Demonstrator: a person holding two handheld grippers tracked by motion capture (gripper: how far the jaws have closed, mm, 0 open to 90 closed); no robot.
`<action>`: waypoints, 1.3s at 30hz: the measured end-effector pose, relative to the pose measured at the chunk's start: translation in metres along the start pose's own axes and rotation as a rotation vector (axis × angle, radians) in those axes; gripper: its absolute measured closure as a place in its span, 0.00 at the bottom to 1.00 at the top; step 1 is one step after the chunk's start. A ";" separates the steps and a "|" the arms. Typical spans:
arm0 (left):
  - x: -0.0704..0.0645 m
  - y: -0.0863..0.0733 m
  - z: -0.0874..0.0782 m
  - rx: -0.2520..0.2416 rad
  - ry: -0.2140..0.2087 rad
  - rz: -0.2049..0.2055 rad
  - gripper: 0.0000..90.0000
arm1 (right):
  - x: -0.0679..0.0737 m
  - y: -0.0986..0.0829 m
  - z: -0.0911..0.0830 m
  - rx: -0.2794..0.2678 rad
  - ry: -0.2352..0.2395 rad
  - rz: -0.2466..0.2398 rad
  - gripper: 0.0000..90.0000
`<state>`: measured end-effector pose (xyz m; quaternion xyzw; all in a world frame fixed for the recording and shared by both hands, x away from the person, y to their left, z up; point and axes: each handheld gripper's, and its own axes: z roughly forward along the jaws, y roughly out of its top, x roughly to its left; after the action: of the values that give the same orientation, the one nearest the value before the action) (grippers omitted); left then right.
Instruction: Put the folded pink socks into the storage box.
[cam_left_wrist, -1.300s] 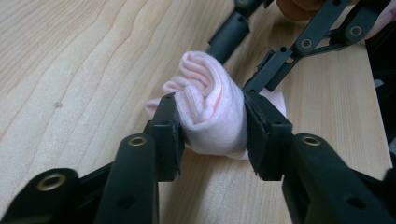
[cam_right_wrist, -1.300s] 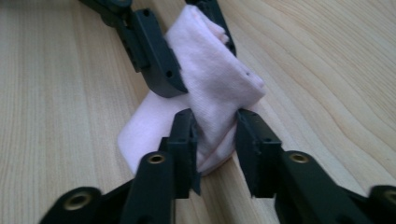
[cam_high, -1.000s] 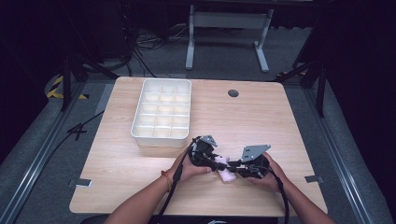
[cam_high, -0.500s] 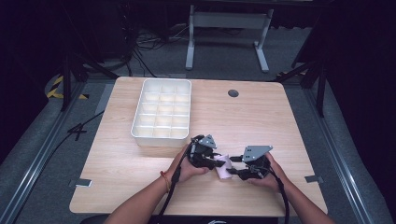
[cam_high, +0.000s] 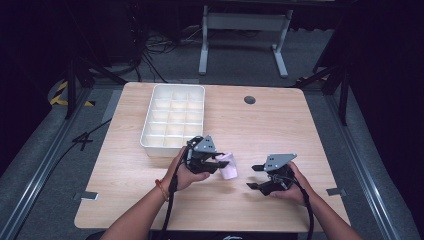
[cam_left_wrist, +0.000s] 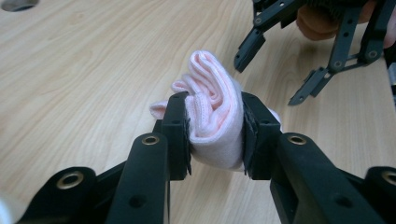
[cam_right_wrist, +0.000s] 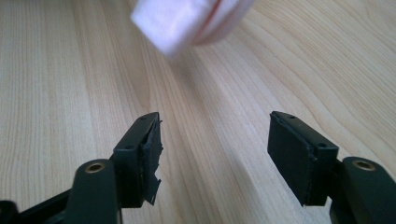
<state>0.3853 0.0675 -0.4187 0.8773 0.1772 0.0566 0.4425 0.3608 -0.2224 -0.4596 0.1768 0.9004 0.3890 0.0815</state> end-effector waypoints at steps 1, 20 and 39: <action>0.000 -0.001 -0.004 0.000 0.012 0.007 0.75 | 0.000 -0.001 -0.001 -0.004 -0.006 0.000 0.38; 0.019 -0.005 -0.056 -0.052 0.175 0.028 0.75 | 0.000 -0.038 -0.018 0.001 -0.040 0.054 0.35; 0.043 -0.022 -0.113 -0.088 0.328 0.014 0.75 | 0.007 -0.054 -0.026 -0.015 -0.075 0.079 0.33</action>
<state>0.3911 0.1803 -0.3705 0.8374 0.2380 0.2098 0.4452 0.3334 -0.2719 -0.4809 0.2263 0.8861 0.3916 0.1010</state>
